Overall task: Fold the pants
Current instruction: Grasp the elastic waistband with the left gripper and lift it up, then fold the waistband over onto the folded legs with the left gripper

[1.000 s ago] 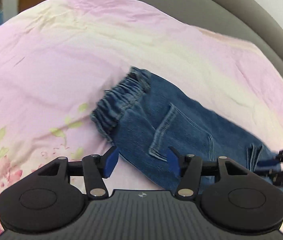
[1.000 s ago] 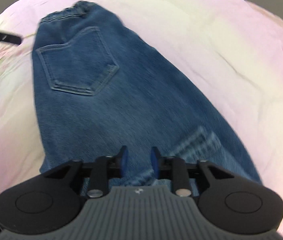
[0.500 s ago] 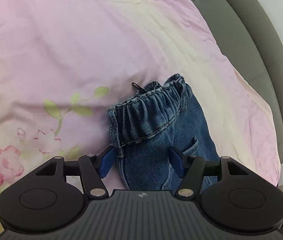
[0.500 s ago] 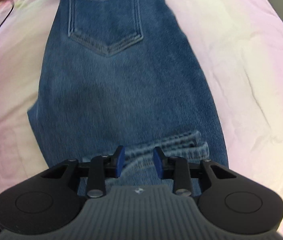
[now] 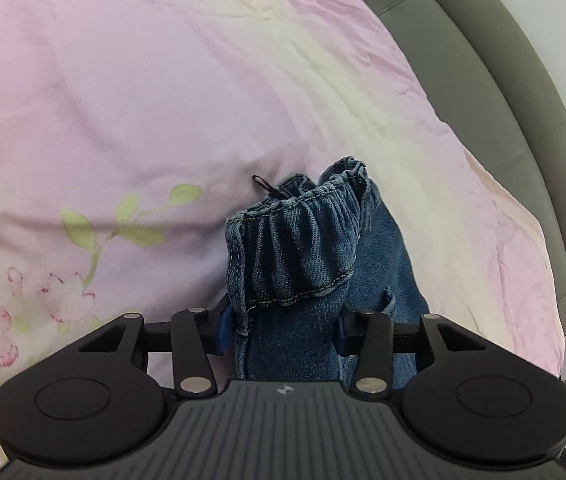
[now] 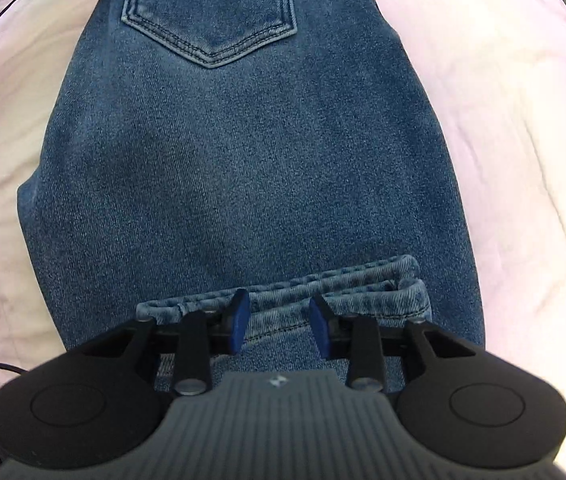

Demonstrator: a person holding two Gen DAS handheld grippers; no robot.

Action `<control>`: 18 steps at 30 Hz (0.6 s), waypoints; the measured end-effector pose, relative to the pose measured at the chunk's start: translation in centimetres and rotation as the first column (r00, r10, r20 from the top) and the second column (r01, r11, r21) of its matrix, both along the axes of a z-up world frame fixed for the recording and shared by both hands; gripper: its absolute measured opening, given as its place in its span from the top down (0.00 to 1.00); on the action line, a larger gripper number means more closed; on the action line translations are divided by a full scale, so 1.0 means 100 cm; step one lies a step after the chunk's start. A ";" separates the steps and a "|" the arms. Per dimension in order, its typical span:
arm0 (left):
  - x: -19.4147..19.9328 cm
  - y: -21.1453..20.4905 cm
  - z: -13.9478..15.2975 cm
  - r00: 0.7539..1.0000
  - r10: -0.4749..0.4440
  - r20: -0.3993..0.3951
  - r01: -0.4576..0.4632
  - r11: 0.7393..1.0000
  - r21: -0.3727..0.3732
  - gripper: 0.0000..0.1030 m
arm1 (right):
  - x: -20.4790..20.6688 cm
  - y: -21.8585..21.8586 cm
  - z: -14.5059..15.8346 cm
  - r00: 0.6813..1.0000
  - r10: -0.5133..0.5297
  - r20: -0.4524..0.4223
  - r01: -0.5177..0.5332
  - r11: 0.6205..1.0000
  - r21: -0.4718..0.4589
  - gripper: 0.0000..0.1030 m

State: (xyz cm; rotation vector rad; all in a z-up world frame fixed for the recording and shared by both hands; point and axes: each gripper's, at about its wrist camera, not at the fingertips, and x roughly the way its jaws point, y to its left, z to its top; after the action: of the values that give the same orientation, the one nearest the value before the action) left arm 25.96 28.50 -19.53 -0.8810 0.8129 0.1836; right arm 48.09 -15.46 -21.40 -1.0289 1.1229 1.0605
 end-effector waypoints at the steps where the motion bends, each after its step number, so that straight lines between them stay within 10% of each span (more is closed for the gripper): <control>1: -0.002 -0.002 0.006 1.000 -0.006 0.016 0.006 1.000 0.010 0.53 | 0.000 -0.003 0.000 1.000 -0.005 0.000 0.005 1.000 0.009 0.69; 18: -0.017 -0.136 0.174 0.940 -0.260 0.219 0.197 0.942 0.272 0.66 | -0.009 -0.121 0.066 0.955 -0.296 -0.023 0.292 0.919 0.265 0.70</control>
State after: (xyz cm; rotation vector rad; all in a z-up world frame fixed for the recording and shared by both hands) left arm 24.23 14.89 -2.08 -0.5541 0.6317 -0.0347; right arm 47.14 -27.52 -14.78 -0.6311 1.0488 0.9267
